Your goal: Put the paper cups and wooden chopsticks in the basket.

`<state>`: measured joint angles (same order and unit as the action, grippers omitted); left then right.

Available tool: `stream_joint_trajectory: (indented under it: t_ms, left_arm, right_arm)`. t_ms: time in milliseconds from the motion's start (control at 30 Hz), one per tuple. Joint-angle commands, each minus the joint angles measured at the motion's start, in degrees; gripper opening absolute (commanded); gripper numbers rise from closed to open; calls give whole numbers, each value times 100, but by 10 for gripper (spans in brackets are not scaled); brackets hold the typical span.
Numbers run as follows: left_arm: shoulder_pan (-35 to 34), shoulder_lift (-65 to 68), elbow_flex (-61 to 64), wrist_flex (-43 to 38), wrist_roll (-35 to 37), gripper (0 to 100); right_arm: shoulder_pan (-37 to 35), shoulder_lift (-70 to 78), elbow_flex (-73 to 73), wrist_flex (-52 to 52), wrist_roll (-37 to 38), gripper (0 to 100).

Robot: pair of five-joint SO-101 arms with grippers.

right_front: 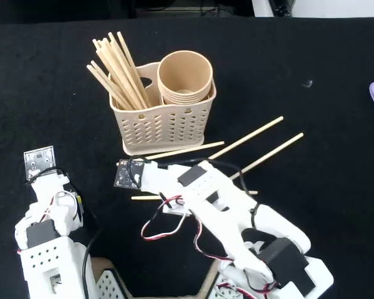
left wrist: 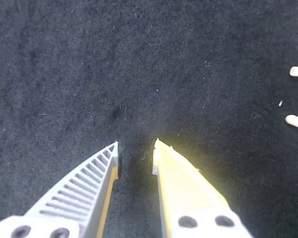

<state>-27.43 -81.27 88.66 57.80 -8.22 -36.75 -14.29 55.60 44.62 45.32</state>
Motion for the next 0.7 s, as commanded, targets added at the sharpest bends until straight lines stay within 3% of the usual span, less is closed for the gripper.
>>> stream_joint_trajectory:
  t_ms: [0,300,467,667]
  left_arm:
    - [-40,-62,-48,-105,53,127]
    - [-40,-62,-57,-105,53,127]
    - [-40,-62,-57,-105,53,127]
    - [-40,-62,-57,-105,53,127]
  right_arm:
    - [-35,22,-215,53,79,167]
    - [-229,22,48,62,158,165]
    - [-220,22,57,378,563,8]
    - [-185,-31,31,413,554,11]
